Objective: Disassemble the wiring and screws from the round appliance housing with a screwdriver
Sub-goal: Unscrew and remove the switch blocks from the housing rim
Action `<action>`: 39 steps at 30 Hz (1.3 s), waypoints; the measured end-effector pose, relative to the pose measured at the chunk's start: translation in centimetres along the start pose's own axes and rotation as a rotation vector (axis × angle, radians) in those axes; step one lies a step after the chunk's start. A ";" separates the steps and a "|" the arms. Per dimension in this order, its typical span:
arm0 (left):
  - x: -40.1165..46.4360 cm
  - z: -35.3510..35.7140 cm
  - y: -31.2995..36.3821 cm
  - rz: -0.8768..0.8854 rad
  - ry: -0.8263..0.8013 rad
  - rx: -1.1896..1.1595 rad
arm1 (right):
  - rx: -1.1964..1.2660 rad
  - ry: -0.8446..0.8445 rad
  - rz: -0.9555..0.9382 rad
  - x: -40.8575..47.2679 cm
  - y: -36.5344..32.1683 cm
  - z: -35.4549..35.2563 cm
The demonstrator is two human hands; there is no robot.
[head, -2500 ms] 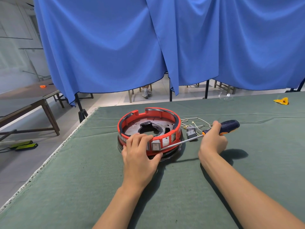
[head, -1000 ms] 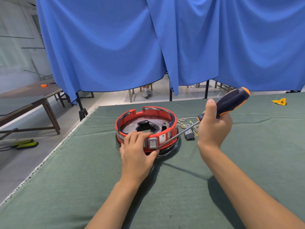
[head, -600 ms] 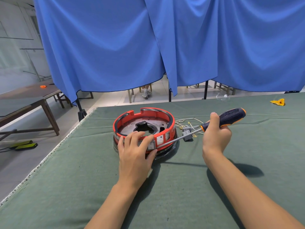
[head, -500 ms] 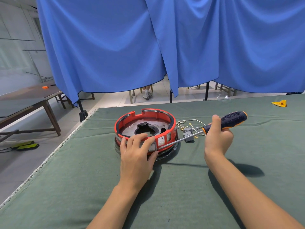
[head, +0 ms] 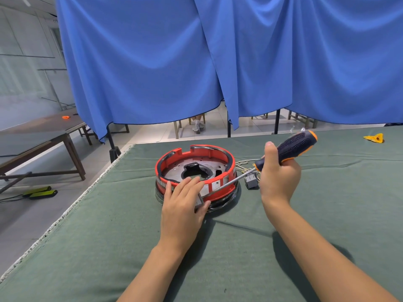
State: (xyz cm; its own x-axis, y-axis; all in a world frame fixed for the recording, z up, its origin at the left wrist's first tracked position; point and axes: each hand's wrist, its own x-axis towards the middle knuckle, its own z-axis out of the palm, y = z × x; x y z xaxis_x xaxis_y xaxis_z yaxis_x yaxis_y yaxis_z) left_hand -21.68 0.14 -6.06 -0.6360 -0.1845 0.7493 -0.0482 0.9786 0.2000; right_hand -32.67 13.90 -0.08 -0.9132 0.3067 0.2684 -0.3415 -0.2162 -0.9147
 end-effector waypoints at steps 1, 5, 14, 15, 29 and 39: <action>0.0 0.0 0.0 -0.006 0.013 -0.014 | 0.023 0.020 0.025 0.2 0.1 -0.2; 0.4 -0.5 0.3 -0.039 0.153 -0.127 | 0.105 0.066 0.086 1.8 -0.6 -1.0; 0.1 -1.8 1.1 -0.152 0.143 -0.275 | 0.203 -0.401 -0.043 -0.4 -3.6 -1.1; 0.1 -1.8 1.1 -0.167 0.144 -0.277 | 0.190 -0.485 -0.060 -1.0 -3.3 -1.1; 0.6 -2.7 0.4 -0.083 0.161 -0.174 | -0.285 -0.847 -0.460 -5.4 0.2 0.5; 1.2 -2.9 1.0 -0.042 0.060 -0.087 | -0.389 -0.796 -0.482 -5.7 0.0 0.4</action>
State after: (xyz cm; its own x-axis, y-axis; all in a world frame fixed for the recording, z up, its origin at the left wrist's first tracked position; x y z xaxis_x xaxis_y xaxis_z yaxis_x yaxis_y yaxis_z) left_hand -20.30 0.62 -3.15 -0.5878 -0.2324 0.7749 -0.0051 0.9589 0.2838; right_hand -27.51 11.79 -1.53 -0.6286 -0.4572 0.6291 -0.7467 0.1288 -0.6525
